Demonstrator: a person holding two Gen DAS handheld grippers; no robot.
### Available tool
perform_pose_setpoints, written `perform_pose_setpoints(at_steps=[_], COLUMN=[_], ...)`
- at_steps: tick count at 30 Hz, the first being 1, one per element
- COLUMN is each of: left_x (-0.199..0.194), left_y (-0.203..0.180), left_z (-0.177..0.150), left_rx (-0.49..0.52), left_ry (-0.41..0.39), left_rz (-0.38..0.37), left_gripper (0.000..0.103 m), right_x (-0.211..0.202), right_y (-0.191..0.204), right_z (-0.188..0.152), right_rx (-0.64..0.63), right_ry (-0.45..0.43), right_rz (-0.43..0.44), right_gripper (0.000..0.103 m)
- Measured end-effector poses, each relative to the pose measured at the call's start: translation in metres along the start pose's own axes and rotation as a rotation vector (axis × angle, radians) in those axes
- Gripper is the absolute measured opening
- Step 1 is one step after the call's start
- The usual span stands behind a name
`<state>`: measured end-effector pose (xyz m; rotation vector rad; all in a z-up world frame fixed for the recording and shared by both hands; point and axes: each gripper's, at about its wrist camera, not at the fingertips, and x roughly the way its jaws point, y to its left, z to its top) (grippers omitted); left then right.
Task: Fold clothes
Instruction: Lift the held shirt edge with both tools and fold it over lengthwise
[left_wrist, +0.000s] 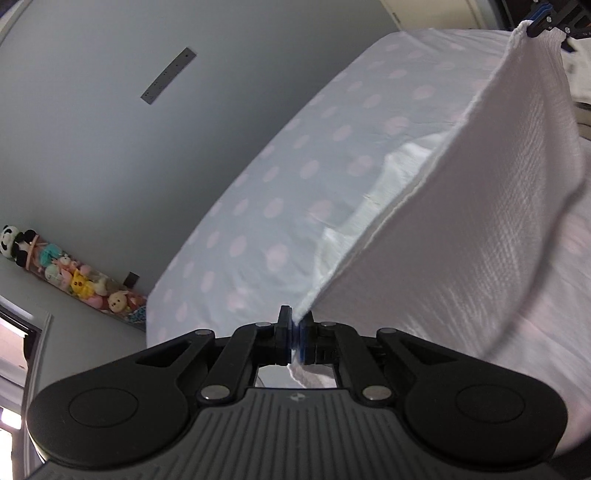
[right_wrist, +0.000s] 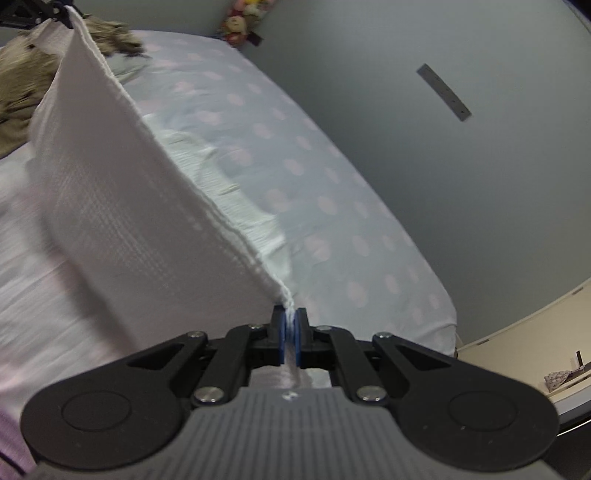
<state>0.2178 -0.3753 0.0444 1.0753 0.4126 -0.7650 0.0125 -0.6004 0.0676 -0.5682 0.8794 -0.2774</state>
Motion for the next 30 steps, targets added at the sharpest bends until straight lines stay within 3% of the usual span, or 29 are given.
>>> perform_pose_setpoints(at_steps=[8, 19, 25, 30], left_x=[0.131, 0.305, 0.348, 0.36], left_y=[0.025, 0.009, -0.006, -0.016], left_z=[0.034, 0.028, 0.013, -0.001], left_rx=[-0.008, -0.047, -0.099, -0.129], left_ry=[0.111, 0.285, 0.322, 0.344], left_rz=[-0.025, -0.107, -0.146, -0.155], left_gripper=[0.002, 0.002, 0.002, 0.002], right_x=[0.133, 0.328, 0.39, 0.405], right_y=[-0.037, -0.036, -0.023, -0.019], right_z=[0.04, 0.051, 0.038, 0.031], right_rx=[0.026, 0.132, 0.225, 0.291], right_ry=[0.019, 0.129, 0.167, 0.169], right_rz=[0.011, 0.103, 0.153, 0.157], right_gripper=[0.006, 0.006, 0.006, 0.007])
